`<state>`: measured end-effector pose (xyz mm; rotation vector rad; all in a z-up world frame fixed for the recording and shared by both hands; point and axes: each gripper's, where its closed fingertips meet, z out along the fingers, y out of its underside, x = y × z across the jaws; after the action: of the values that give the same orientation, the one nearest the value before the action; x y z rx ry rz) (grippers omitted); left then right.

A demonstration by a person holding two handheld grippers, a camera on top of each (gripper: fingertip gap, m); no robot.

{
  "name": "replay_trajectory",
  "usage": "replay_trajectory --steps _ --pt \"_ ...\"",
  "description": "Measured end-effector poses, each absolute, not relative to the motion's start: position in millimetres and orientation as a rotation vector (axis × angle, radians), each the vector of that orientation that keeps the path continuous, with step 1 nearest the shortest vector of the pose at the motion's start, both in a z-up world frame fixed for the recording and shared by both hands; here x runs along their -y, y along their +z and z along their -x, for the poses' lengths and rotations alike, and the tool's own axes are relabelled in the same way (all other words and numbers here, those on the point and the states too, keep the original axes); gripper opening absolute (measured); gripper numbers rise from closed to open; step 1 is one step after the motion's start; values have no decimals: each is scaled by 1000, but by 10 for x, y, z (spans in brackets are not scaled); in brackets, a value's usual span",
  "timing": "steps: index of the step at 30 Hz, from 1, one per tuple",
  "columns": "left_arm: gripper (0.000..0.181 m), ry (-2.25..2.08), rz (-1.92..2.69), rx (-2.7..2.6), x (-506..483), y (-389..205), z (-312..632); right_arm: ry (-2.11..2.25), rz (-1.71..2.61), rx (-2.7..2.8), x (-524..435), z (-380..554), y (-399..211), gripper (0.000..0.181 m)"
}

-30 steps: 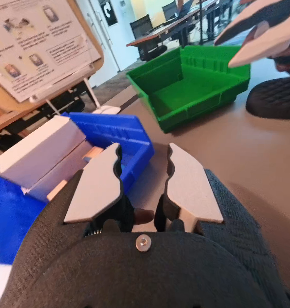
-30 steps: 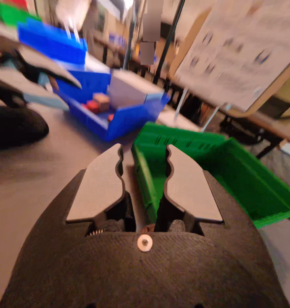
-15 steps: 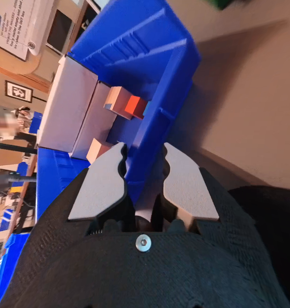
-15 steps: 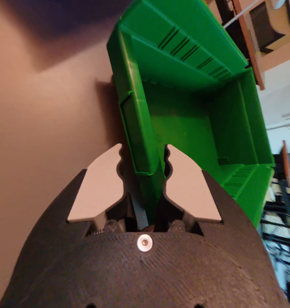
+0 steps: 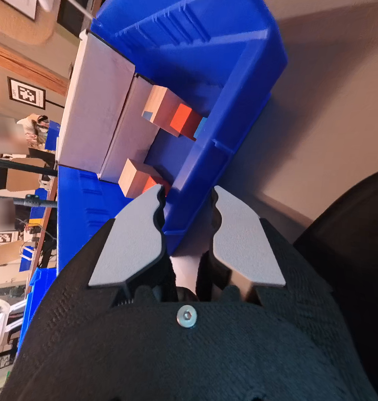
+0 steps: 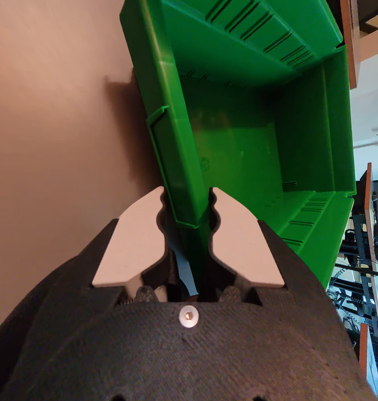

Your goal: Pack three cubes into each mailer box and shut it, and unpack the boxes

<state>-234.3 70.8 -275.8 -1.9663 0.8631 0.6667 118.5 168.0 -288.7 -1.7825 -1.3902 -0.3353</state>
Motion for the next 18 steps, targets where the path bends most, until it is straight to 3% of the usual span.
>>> replay_trajectory --steps 9,18 --pt "41 709 2014 -779 -443 -2752 2795 -308 1816 1388 -1737 -1656 -2902 38" --pt "41 738 2082 -734 64 -2746 3286 -349 1888 1380 -1776 -2692 -2920 38"
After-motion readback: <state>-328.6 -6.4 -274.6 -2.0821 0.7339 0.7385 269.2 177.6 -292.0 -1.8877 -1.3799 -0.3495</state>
